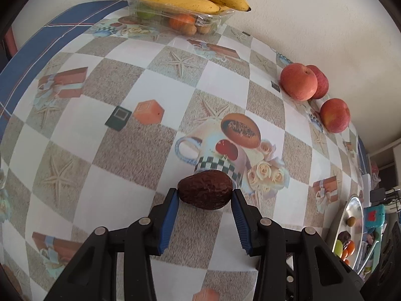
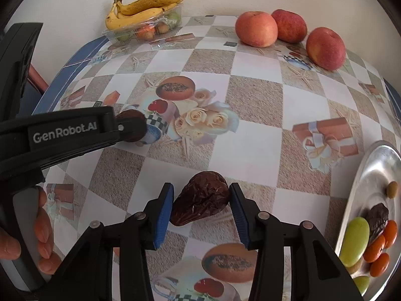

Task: Organize fruits
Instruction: 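Close the right tool on a dried date while the left tool grasps another date, then carry both dates into the steel bowl and open both tools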

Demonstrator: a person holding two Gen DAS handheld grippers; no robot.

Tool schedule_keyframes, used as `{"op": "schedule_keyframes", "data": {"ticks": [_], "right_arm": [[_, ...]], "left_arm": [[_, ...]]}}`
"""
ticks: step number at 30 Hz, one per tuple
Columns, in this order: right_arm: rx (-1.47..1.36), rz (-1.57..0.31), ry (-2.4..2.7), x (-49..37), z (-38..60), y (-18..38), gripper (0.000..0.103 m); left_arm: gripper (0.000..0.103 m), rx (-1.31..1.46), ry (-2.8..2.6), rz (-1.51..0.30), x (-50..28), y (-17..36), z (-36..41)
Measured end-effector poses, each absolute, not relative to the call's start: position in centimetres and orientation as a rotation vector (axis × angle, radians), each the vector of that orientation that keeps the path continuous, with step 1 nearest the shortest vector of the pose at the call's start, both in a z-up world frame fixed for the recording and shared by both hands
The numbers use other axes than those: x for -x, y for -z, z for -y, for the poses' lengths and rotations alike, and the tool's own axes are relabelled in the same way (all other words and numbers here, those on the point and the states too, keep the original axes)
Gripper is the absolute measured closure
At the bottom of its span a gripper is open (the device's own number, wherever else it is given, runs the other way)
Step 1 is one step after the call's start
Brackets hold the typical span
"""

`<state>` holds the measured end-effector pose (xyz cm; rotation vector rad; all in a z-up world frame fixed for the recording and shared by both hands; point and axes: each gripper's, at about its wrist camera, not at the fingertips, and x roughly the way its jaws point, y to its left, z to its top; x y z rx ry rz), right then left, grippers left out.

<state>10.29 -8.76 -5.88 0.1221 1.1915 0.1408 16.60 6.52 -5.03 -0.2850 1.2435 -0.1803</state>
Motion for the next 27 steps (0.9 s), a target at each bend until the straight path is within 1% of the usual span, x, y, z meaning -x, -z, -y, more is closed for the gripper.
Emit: {"op": "schedule_keyframes", "data": {"ticks": [1,7,17,21,27], "right_arm": [[-0.123,-1.195,-0.136,-10.1,8.9,5.8,0.059],[-0.118,-1.203,-0.131,-8.5,9.4,5.0,0.06],[-0.103,-1.163,-0.117,-5.9,9.7,2.2,0.06],[-0.117,-1.139,-0.091,-5.1,11.4,1.2,0.06],[-0.173,-1.087,0.051,-3.5,17.5,-0.6,0.059]], "left_arm": [[0.057,0.281,0.175,-1.253,-16.3,5.0,-6.5],[0.057,0.318,0.169,-1.279,-14.4,4.7,-6.7],[0.057,0.327,0.188,-1.237,-11.4,2.3,-5.0],[0.057,0.326,0.239,-1.227,-10.2,1.4,-3.0],[0.057,0.237,0.386,-1.217,-8.1,0.0,3.1]]}}
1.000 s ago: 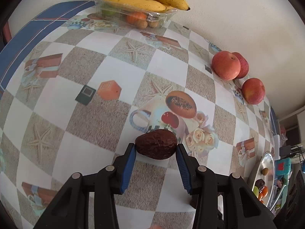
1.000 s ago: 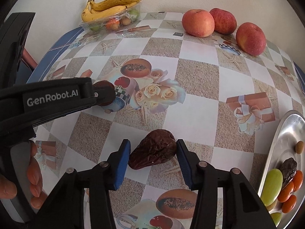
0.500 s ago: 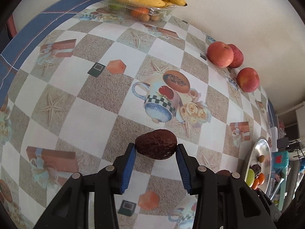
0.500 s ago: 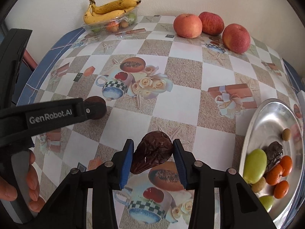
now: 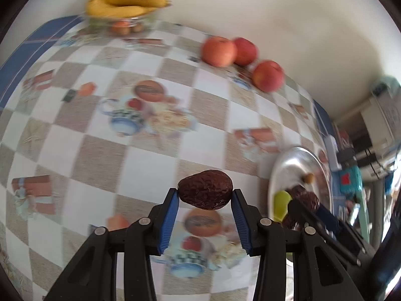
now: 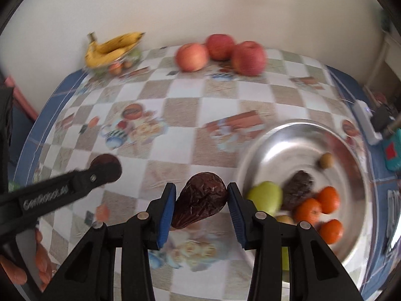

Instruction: Organize fruits

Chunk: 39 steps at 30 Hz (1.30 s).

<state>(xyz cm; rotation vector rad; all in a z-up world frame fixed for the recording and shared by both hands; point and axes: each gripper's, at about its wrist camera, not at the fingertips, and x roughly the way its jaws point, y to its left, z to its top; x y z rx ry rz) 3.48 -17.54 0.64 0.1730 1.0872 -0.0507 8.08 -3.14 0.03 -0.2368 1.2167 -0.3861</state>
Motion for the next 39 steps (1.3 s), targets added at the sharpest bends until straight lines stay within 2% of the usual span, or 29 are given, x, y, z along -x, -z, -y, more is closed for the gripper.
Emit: {"op": "schedule_keyframes", "data": {"ticks": [14,17,22,24,25,26,27,28,29,31,33,39], "right_arm": [[-0.343,-1.111,0.316,0.3,29.6,1.1,0.059],[-0.353,-1.107,0.325,0.7,30.1,1.3,0.059],[-0.368,-1.101,0.341,0.9,30.4,1.2,0.053],[-0.362,-1.103,0.341,1.1,30.3,1.2,0.053],[-0.357,-1.105,0.341,1.2,30.2,1.2,0.053],[-0.351,-1.108,0.342,1.3,30.1,1.3,0.051],[-0.344,-1.11,0.343,1.4,30.0,1.3,0.043],[-0.337,-1.111,0.347,1.6,29.9,1.4,0.038],[-0.326,-1.111,0.355,1.8,29.7,1.4,0.032],[-0.31,-1.111,0.355,2.1,29.4,1.4,0.031],[-0.309,-1.109,0.34,2.4,29.0,1.4,0.015],[-0.34,-1.092,0.281,3.0,27.2,1.1,0.012]], "left_arm": [[0.055,0.087,0.678,-1.258,-4.3,0.8,13.9],[0.039,0.076,0.666,-1.256,-4.3,0.8,13.8],[0.036,0.129,0.604,-1.272,-5.0,1.1,11.8],[0.021,0.126,0.534,-1.277,-5.3,1.4,10.6],[0.017,0.114,0.486,-1.277,-5.4,1.5,9.9],[0.01,0.089,0.428,-1.275,-5.5,1.7,9.2],[0.002,0.061,0.378,-1.27,-5.6,1.9,8.5],[0.0,0.03,0.329,-1.263,-5.5,2.0,7.9],[0.0,0.006,0.288,-1.256,-5.5,2.2,7.2],[0.0,-0.017,0.252,-1.258,-5.3,2.5,6.0],[0.0,-0.02,0.245,-1.264,-4.9,2.6,5.1],[0.0,-0.094,0.216,-1.226,-3.5,1.2,3.3]]}}
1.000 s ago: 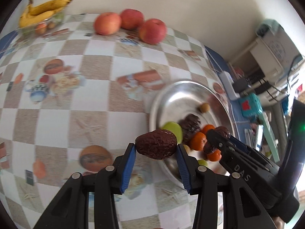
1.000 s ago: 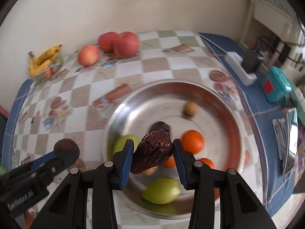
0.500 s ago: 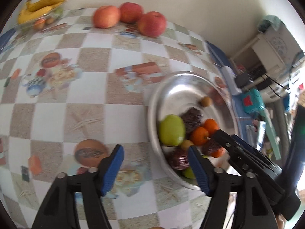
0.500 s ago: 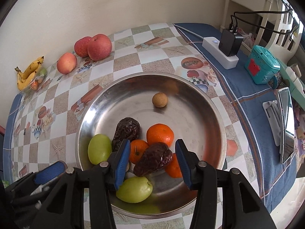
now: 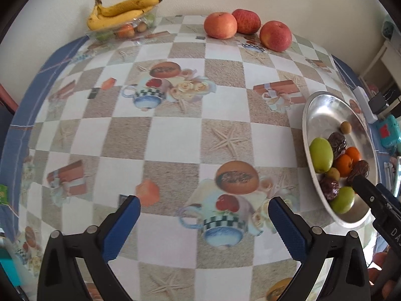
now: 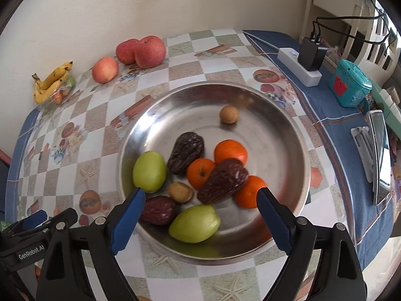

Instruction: Organize fruits

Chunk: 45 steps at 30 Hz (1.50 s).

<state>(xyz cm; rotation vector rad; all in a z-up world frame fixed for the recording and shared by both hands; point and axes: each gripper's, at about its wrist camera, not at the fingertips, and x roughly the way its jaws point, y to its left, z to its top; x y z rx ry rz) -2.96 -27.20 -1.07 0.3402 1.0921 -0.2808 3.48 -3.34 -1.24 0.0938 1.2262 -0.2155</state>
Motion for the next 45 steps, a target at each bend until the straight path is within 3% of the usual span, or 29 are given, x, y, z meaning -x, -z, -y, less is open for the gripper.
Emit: {"op": "schedule_keyframes", "data": {"ticks": [45], "right_arm": [[-0.18,-1.068,0.194,3.8,21.4,-1.0,0.012]], "left_arm": [[0.0,-0.099,0.053,-1.284,-2.5,0.4,-0.8]]}}
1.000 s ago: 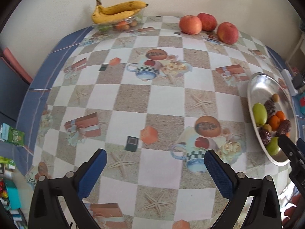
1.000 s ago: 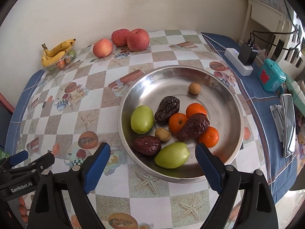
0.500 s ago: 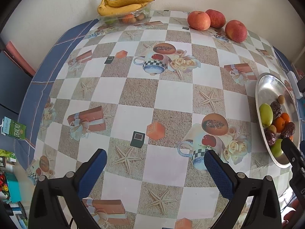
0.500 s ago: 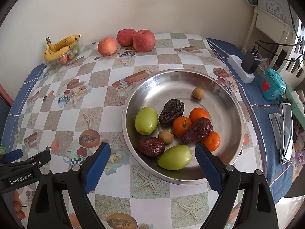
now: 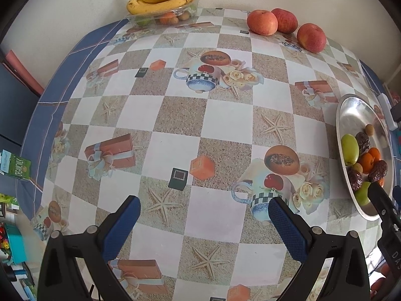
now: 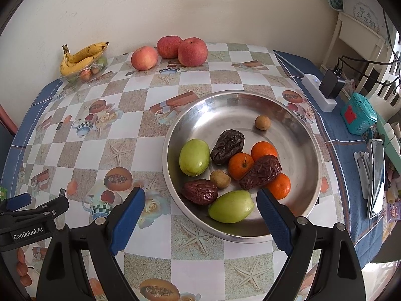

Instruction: Organize fruits

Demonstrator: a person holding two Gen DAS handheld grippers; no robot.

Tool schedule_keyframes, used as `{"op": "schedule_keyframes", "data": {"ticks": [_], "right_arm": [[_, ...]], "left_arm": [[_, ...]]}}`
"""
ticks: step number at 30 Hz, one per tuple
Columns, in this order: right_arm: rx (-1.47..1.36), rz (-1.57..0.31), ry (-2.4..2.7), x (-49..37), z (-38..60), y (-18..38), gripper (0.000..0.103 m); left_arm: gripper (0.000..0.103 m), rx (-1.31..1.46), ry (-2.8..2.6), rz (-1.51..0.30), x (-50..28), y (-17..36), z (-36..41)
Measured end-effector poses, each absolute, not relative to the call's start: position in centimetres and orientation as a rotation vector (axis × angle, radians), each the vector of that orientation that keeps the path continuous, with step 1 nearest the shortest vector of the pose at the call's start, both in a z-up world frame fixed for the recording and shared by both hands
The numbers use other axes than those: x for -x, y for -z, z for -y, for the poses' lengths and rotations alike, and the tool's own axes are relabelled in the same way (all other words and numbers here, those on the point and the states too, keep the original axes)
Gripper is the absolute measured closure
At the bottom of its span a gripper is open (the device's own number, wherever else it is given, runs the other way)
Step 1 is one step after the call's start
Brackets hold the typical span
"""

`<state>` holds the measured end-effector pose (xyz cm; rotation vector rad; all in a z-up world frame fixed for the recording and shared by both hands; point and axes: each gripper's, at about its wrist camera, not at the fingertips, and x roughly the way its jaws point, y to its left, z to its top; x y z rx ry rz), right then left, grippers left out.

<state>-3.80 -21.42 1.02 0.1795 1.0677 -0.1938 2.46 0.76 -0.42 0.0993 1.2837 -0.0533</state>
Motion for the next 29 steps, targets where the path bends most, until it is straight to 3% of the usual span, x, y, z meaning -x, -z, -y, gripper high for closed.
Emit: {"op": "schedule_keyframes", "data": {"ticks": [29], "right_arm": [[-0.162,-1.083,0.187,3.71,21.11,-0.85,0.012]], "left_arm": [[0.0,-0.102,0.055,-1.264,-2.23,0.09,-0.75]]}}
